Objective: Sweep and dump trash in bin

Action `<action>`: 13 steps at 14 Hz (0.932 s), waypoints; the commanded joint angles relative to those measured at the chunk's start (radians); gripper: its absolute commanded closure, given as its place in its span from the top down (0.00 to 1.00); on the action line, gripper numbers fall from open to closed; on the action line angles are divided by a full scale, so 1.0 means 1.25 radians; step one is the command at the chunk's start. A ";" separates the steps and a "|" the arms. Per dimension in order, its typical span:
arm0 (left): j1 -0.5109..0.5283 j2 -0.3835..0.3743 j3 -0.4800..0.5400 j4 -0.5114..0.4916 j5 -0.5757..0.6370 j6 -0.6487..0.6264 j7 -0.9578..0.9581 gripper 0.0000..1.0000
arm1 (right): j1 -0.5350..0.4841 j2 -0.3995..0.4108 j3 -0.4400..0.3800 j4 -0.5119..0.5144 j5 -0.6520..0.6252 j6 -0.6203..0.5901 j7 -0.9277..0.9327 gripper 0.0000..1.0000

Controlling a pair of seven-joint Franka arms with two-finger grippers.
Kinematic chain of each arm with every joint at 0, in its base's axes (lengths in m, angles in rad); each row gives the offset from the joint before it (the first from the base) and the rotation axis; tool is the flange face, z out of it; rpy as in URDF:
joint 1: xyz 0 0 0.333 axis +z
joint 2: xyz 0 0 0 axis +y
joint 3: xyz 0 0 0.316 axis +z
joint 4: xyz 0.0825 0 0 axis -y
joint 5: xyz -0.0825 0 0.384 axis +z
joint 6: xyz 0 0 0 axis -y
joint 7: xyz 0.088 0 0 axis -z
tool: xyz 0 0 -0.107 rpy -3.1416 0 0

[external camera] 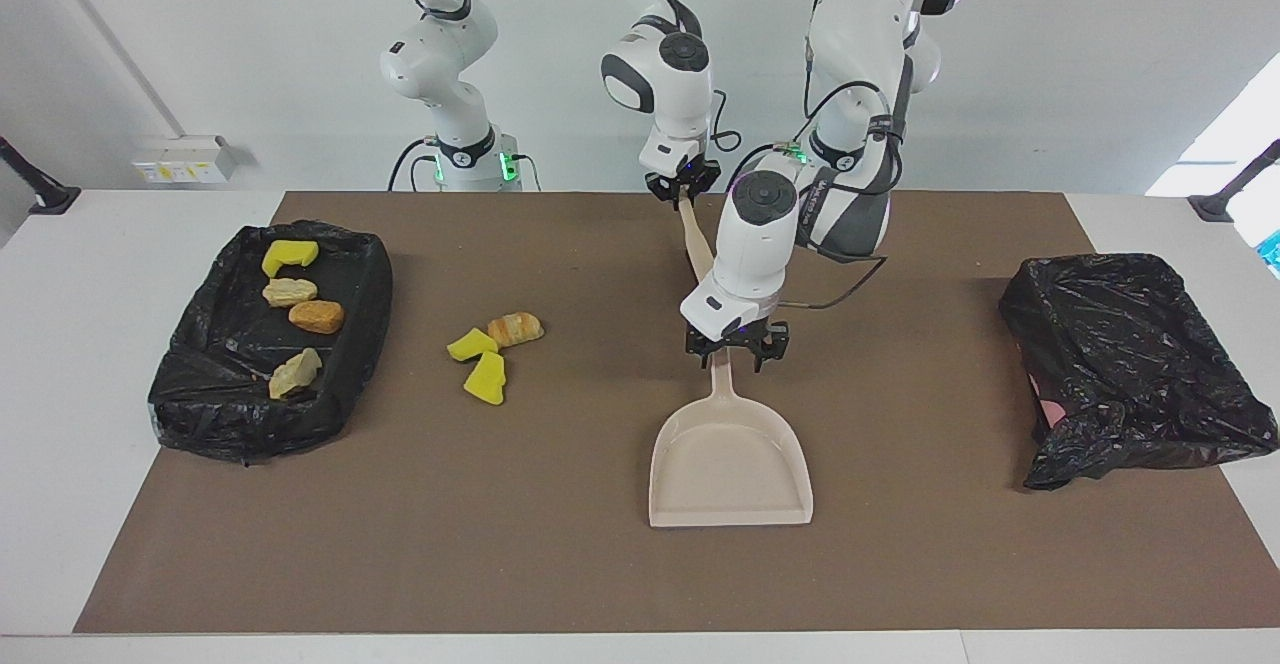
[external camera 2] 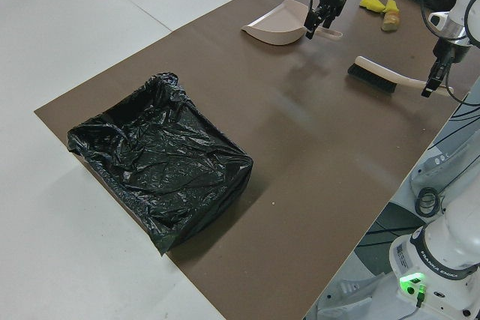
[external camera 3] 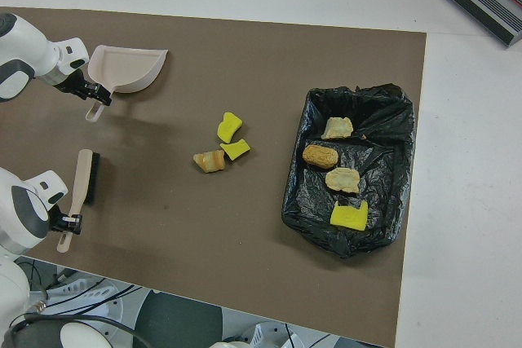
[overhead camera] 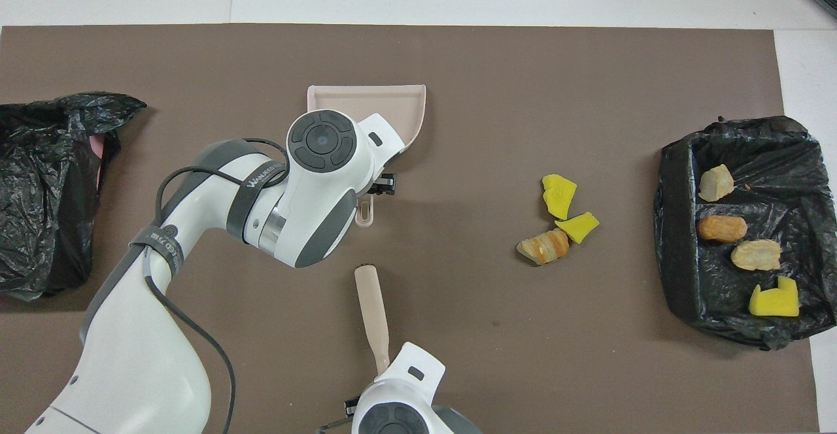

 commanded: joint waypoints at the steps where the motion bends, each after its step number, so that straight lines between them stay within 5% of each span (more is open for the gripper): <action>1: -0.013 -0.005 0.010 -0.013 0.016 0.005 -0.017 0.70 | -0.085 -0.120 0.000 -0.025 -0.029 -0.114 -0.053 0.00; 2: -0.013 -0.006 0.010 -0.015 0.016 0.011 -0.016 0.50 | -0.129 -0.150 0.000 -0.025 -0.035 -0.160 -0.086 0.00; 4: -0.013 -0.006 0.010 -0.018 0.016 0.013 -0.017 0.35 | -0.216 -0.194 0.000 -0.024 -0.074 -0.224 -0.134 0.00; 5: -0.012 -0.006 0.010 -0.018 0.016 0.016 -0.015 0.11 | -0.253 -0.208 0.000 -0.024 -0.087 -0.239 -0.154 0.00; 6: -0.012 -0.005 0.012 -0.016 0.018 0.019 -0.005 0.00 | -0.286 -0.212 0.000 -0.021 -0.106 -0.243 -0.160 0.00; 13: 0.013 -0.044 0.019 0.000 0.042 -0.034 0.049 0.00 | -0.564 -0.190 0.001 -0.030 -0.283 -0.260 -0.347 0.00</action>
